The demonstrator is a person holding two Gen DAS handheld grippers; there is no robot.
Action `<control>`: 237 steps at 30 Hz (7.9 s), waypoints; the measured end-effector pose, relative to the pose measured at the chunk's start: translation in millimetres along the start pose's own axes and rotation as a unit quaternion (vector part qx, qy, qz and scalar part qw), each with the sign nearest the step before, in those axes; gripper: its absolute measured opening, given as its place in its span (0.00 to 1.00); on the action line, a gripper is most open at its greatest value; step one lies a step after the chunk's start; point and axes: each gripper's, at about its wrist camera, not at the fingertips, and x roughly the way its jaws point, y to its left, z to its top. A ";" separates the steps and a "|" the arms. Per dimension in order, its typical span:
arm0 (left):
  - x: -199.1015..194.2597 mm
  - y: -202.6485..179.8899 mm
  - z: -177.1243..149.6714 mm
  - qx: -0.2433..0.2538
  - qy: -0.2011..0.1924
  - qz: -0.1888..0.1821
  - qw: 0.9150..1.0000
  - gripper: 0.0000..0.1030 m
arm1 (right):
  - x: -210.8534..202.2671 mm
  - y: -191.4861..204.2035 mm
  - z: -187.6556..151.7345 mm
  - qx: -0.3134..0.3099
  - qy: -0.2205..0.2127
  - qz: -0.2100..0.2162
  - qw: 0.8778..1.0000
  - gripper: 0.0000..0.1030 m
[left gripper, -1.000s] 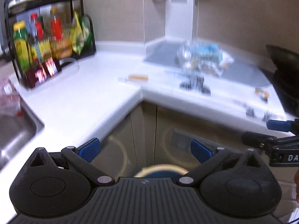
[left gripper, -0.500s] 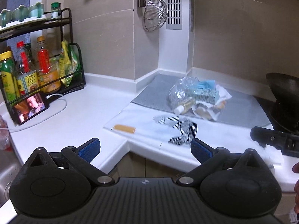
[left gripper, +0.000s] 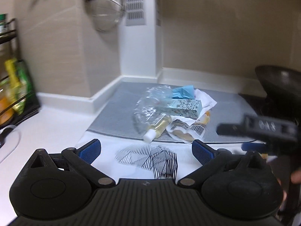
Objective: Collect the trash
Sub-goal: 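Grasp the small clear bottle with the left gripper while the right gripper grasps the snack pouch, then lift the bottle with the left gripper while the right gripper lifts the pouch, then lower the bottle and pouch into the trash bin with both grippers, then open the left gripper dropping the bottle while the right gripper releases the pouch, then raise both tools out of the bin back up to the mat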
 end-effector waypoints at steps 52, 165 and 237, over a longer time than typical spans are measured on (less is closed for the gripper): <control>112.4 29.2 18.9 -0.107 0.180 -0.053 0.976 0.38 | -26.2 -23.8 -6.6 -0.114 -0.094 -0.069 0.987 0.17; -9.5 43.7 -328.5 -0.129 0.324 0.013 0.937 0.36 | 4.4 4.7 -300.3 -0.323 0.264 -0.029 0.908 0.13; -90.3 3.7 -296.3 -0.082 0.250 0.134 0.955 1.00 | -120.6 46.1 -276.8 -0.402 0.097 0.006 0.910 0.97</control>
